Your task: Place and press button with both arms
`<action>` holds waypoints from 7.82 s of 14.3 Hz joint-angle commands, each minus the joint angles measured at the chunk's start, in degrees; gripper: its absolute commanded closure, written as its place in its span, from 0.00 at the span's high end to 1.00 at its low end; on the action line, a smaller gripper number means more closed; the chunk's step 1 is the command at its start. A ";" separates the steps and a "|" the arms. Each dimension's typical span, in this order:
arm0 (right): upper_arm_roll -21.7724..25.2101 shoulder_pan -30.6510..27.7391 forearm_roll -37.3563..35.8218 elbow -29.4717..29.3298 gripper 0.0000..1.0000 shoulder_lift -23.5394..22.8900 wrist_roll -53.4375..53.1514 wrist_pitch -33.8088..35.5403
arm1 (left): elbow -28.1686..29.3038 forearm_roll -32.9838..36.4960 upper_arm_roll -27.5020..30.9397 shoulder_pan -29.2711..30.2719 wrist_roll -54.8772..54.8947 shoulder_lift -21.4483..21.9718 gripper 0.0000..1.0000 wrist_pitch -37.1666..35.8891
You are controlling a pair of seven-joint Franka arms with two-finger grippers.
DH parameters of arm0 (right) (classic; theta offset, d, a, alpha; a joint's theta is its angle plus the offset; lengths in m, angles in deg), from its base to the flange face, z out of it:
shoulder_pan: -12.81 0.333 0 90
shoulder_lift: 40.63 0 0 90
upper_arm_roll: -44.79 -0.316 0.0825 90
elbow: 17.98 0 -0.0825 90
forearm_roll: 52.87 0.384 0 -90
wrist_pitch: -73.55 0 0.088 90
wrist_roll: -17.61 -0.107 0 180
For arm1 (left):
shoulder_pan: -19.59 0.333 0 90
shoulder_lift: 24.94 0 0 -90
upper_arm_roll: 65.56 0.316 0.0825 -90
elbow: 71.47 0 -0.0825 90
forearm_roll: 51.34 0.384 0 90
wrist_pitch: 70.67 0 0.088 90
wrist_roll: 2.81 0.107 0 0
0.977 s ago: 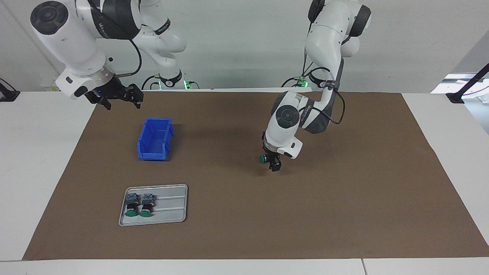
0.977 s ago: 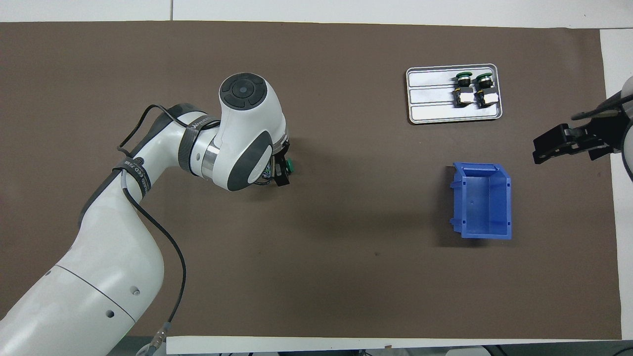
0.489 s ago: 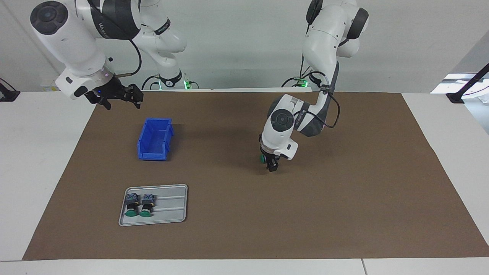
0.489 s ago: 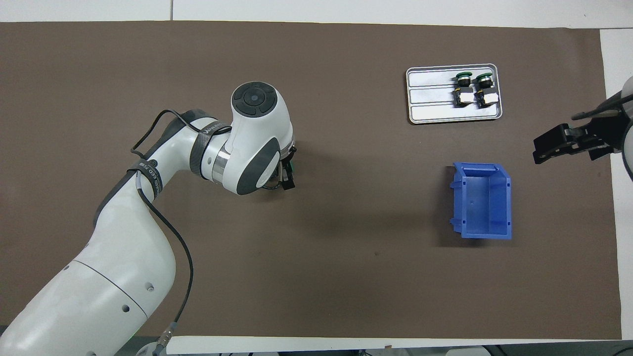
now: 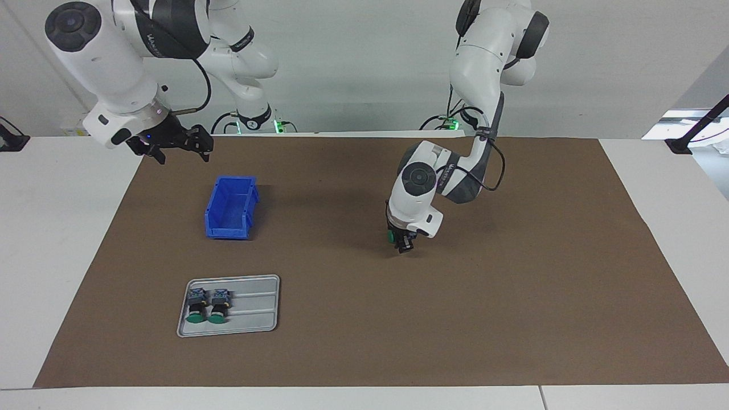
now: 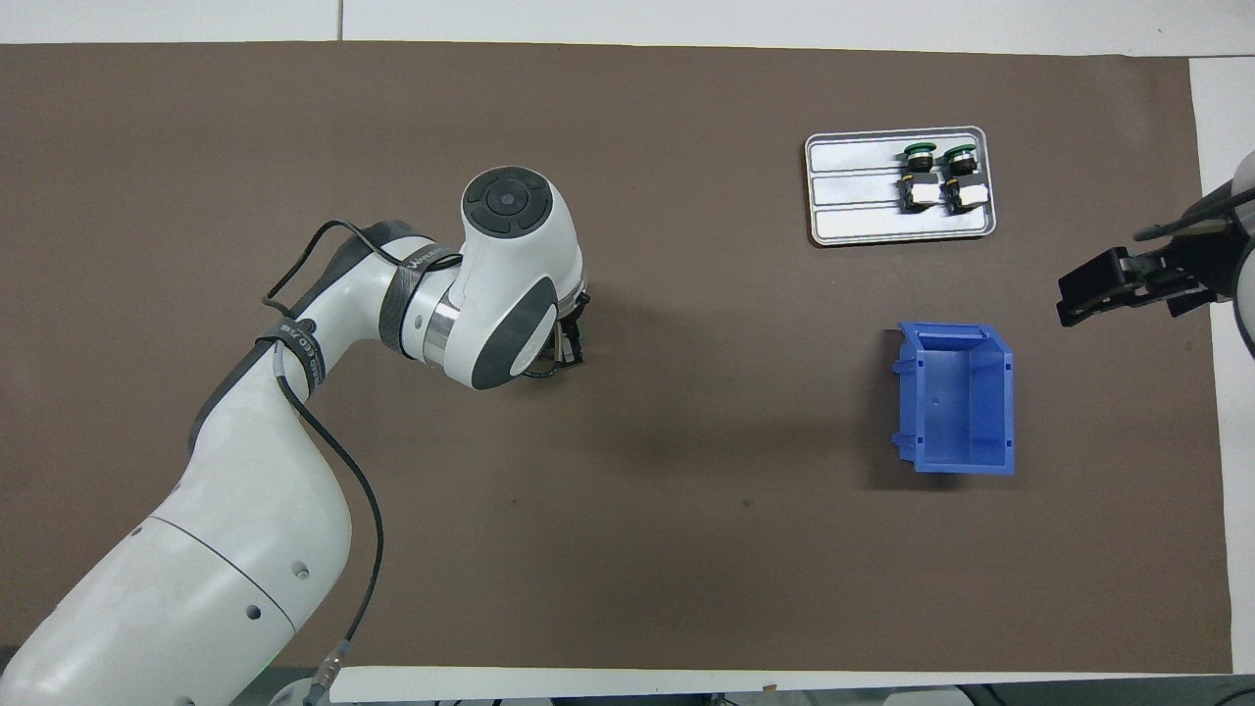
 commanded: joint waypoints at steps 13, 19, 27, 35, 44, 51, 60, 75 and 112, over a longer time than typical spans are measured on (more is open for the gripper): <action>-0.27 -0.98 0.57 1.55 0.99 1.24 1.87 -1.10 | 0.97 -14.12 0.15 1.34 15.01 2.50 0.23 2.91; -0.27 -0.98 0.57 1.55 1.00 1.24 1.96 -1.10 | 2.11 -34.32 0.24 3.36 33.12 3.11 0.23 9.14; -0.27 -0.89 0.57 1.55 1.00 1.24 1.88 -1.10 | 13.09 -59.79 0.24 5.91 54.72 9.88 0.23 17.41; -0.27 -0.89 0.57 1.55 1.00 1.24 1.87 -1.10 | 22.33 -88.04 0.15 6.79 79.89 14.01 0.24 16.46; -0.27 -0.89 0.57 1.55 1.00 1.24 1.87 -1.10 | 29.26 -101.66 0.15 8.19 98.51 13.57 0.24 10.22; -0.27 -0.80 0.57 1.47 1.00 1.24 1.87 -1.10 | 32.17 -105.09 0.15 8.72 104.23 13.48 0.25 8.54; -0.27 -0.89 0.57 1.55 1.00 1.24 1.87 -1.10 | 32.96 -105.27 0.15 8.28 104.85 13.57 0.50 11.08; -0.27 -0.89 0.57 1.55 1.00 1.24 1.96 -1.10 | 33.31 -105.01 0.33 7.14 100.28 19.27 1.00 17.33; -0.27 -0.63 0.57 1.47 0.99 1.24 1.52 -0.93 | 17.07 -12.04 1.65 3.19 77.78 22.45 0.98 12.16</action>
